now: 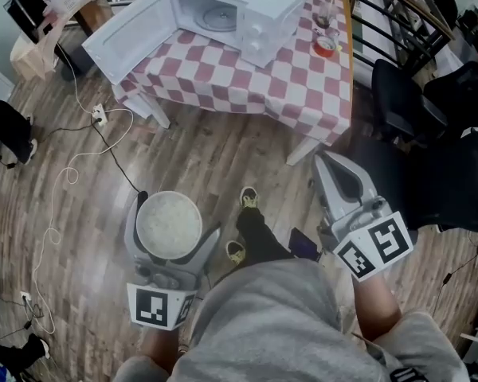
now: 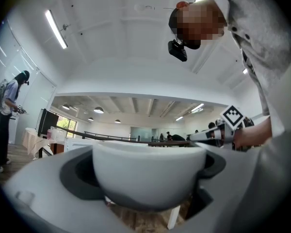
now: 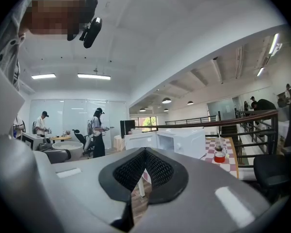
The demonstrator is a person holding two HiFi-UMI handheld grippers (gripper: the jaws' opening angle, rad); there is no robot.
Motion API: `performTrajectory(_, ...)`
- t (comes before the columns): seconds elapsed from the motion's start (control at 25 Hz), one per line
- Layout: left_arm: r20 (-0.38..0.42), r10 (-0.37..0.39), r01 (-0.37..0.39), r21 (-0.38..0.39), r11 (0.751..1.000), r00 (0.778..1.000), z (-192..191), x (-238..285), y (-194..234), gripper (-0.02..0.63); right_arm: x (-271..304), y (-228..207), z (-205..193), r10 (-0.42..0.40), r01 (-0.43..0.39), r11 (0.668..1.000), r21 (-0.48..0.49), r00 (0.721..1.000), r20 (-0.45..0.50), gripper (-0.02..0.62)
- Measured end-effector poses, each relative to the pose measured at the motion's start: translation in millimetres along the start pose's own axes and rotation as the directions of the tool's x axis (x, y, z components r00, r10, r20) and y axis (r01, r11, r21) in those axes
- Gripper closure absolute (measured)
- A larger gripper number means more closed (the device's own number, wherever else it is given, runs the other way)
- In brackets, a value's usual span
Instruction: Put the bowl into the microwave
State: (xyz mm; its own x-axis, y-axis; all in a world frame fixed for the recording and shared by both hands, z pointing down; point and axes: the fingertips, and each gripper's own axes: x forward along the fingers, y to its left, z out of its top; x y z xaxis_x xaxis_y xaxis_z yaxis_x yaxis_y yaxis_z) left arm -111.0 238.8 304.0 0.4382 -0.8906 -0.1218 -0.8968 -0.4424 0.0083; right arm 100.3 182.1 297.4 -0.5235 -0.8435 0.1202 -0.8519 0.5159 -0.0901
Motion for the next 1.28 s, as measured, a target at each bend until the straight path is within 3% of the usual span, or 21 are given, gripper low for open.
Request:
performTrajectory(0.84,-0.017,0.007,-0.006,0.020,1.000,1.000,-13,146,73,0.071,158,-64,11,0.076,-0.076,0.996,0.047,0.997,-0.010,0.601)
performTrajectory(1.28,-0.041,0.008,-0.006,0.030,1.000,0.999,-16,216,87,0.071,210,-106,28,0.109,-0.109,0.993,0.049,0.994,0.004,0.601)
